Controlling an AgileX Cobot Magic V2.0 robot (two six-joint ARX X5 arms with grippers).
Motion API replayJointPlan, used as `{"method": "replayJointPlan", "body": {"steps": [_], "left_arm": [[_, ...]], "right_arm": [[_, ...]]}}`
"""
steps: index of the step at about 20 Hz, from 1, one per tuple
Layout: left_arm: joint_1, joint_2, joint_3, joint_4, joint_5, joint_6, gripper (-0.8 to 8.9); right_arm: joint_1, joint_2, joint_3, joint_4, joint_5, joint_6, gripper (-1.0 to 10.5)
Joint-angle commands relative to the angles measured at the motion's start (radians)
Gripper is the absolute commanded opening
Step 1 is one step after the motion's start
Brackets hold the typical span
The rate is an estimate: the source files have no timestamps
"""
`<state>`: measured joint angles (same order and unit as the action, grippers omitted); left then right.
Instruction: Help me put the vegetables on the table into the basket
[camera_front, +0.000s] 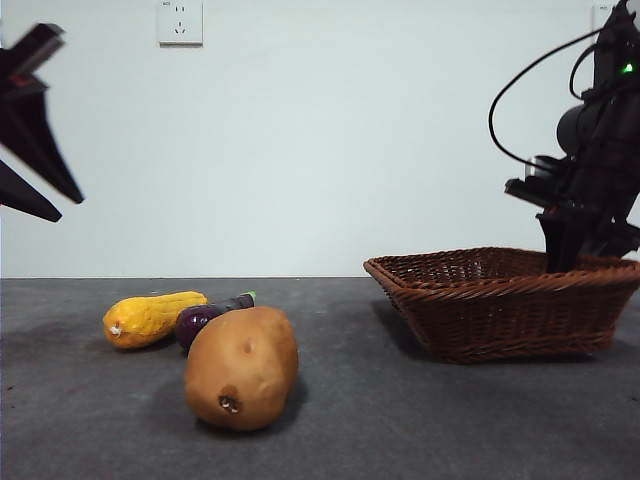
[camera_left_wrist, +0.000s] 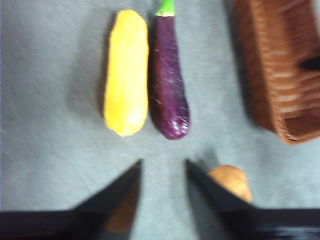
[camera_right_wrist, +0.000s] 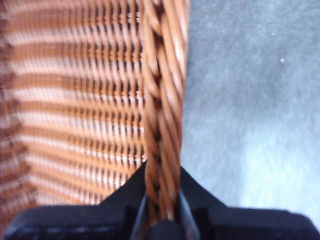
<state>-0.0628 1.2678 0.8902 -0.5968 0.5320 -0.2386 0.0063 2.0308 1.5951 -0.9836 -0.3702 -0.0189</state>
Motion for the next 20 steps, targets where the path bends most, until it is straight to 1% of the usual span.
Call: {"method": "replayJointPlan", "body": {"steps": [1, 2, 4, 5, 7, 10, 14, 17, 20], "left_arm": [[-0.037, 0.108, 0.132, -0.104, -0.078, 0.094, 4.24], [-0.060, 0.156, 0.193, -0.135, -0.141, 0.126, 4.85], [-0.109, 0.246, 0.296, -0.178, -0.261, 0.172, 5.56], [-0.131, 0.288, 0.337, -0.193, -0.293, 0.193, 5.77], [-0.169, 0.369, 0.389, -0.186, -0.316, 0.221, 5.77], [-0.201, 0.473, 0.421, -0.146, -0.402, 0.224, 5.76], [-0.204, 0.581, 0.431, -0.105, -0.404, 0.224, 5.70], [-0.206, 0.616, 0.433, -0.093, -0.403, 0.221, 5.64], [-0.206, 0.635, 0.433, -0.097, -0.428, 0.214, 5.60]], "right_arm": [[0.000, -0.035, 0.000, -0.023, 0.003, -0.016, -0.2], [0.000, -0.050, 0.000, -0.036, 0.004, -0.016, -0.2], [0.000, -0.086, 0.000, -0.061, 0.004, -0.016, -0.2], [0.000, -0.106, 0.000, -0.070, 0.004, -0.016, -0.2], [0.000, -0.151, -0.001, -0.077, 0.003, -0.018, -0.2], [0.000, -0.227, -0.001, -0.116, 0.004, -0.036, -0.2], [0.000, -0.342, -0.001, -0.164, 0.003, -0.039, -0.2], [0.000, -0.412, -0.001, -0.181, 0.003, -0.042, -0.2], [0.000, -0.469, -0.001, -0.201, 0.003, -0.042, -0.2]]}}
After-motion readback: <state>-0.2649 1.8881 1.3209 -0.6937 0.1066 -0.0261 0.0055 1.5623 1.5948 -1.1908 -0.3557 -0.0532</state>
